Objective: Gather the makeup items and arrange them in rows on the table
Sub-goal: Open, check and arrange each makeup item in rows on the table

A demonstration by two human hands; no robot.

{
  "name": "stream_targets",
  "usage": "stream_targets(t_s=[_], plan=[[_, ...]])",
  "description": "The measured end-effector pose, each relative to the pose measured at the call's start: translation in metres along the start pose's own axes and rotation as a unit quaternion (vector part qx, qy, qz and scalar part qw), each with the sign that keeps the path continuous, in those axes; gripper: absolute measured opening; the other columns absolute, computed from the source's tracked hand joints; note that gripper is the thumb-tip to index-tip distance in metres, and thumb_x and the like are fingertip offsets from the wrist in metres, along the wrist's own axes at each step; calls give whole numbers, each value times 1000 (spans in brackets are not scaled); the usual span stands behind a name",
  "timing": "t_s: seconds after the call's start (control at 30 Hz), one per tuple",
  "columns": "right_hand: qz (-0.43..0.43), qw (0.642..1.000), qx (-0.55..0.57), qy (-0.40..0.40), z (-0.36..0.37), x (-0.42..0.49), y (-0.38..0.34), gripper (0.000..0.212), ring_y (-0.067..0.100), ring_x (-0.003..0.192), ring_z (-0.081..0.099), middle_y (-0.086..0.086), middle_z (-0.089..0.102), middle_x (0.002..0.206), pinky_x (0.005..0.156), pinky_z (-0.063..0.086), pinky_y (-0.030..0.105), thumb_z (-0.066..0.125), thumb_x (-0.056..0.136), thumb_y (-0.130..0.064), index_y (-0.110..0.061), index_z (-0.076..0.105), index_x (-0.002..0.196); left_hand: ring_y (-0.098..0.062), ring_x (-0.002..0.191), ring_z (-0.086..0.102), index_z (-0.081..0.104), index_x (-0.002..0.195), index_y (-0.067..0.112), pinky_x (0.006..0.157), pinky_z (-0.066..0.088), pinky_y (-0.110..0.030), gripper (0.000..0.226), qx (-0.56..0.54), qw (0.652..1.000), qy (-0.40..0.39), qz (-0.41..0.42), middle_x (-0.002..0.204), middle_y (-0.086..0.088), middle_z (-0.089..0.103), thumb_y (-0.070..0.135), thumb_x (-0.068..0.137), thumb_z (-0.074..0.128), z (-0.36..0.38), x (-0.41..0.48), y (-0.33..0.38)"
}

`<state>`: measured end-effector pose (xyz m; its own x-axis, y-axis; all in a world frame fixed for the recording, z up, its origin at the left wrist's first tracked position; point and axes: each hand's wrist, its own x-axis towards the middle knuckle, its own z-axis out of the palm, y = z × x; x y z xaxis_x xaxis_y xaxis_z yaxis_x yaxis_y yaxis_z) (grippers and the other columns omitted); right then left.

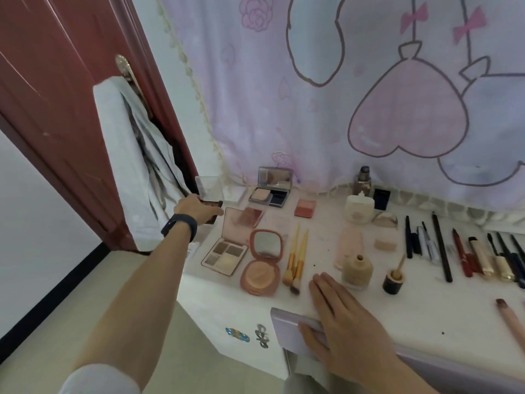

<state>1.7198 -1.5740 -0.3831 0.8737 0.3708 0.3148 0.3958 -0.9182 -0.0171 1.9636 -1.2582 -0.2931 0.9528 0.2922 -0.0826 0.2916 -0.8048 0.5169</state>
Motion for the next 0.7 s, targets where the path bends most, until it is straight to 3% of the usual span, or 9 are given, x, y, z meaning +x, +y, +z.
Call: stream_targets(t_s=[0.1,0.23,0.4,0.53,0.7], plan=[[9,1000,8,15,3,1,-1,71,29,128,60,16,62,138,110,46,40,57,89,-56,0,64,132,-35,100,61,61,108,7,88,54,-45,63,45,999,-23,-13,105,-13,65,56,72,77,9,13,7],[25,999,17,30,5,1,-4,73,26,130,58,12,62,140,114,41,36,59,87,-58,-3,64,133,-28,82,64,65,95,7,70,55,-35,50,82,996,-35,0,91,-12,68,52,77,75,14,24,16],[24,998,10,50,7,1,-5,74,25,129,60,11,62,140,112,33,38,63,83,-58,-4,66,132,-34,95,64,65,99,3,84,57,-42,51,97,994,-43,2,108,-19,66,45,75,79,18,34,25],[29,998,16,51,4,1,-6,74,25,130,59,11,62,139,107,49,38,66,81,-57,-3,66,131,-35,94,64,65,103,1,83,57,-43,55,82,996,-40,0,104,-19,67,44,72,83,25,36,31],[22,998,-2,51,4,0,-5,72,29,130,58,15,61,139,108,47,42,60,86,-54,0,64,133,-34,95,62,62,111,0,72,51,-37,64,57,998,-19,-4,108,-18,67,45,71,85,31,39,31]])
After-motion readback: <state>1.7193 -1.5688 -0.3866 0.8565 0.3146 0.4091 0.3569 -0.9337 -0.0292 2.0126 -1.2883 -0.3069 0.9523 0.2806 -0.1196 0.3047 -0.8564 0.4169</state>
